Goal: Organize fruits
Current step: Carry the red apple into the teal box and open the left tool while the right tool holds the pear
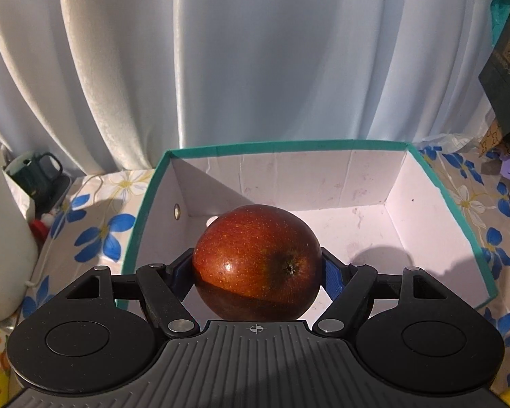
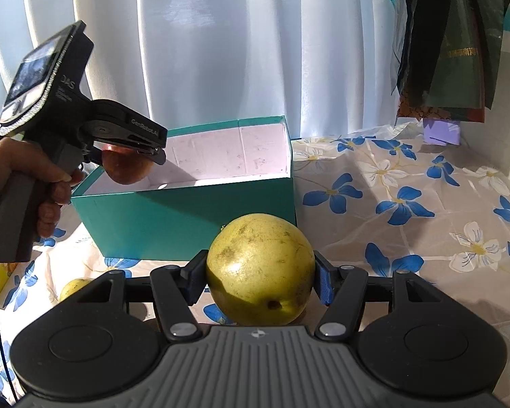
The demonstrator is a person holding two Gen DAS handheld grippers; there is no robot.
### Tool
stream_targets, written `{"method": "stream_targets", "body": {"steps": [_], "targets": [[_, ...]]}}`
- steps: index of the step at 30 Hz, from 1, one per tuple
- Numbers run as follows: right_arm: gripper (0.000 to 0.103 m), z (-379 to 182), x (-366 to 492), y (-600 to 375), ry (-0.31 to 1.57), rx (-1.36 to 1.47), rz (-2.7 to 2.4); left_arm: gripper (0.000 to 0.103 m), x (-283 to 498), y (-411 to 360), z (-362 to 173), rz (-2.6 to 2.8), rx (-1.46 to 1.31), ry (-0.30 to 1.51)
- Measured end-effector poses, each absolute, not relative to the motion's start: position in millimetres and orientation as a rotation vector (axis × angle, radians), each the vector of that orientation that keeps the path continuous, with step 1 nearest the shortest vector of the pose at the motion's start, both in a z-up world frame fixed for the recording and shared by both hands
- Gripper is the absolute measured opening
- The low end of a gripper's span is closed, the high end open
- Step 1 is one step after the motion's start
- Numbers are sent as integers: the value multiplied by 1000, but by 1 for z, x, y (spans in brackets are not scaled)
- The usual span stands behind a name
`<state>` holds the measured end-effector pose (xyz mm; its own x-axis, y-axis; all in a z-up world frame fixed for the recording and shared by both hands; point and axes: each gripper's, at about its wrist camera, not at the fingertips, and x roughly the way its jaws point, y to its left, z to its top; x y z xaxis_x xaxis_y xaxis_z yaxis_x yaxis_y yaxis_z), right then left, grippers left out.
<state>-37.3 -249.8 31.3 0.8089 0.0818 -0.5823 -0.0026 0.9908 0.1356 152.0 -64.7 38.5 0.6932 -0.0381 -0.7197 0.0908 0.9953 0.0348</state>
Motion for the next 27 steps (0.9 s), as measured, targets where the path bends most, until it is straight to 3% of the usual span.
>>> {"method": "stream_targets", "body": {"steps": [27], "targets": [[61,39,-30,-270,587,159,-2,78,221,-74,-12,-42,19,1219]]}}
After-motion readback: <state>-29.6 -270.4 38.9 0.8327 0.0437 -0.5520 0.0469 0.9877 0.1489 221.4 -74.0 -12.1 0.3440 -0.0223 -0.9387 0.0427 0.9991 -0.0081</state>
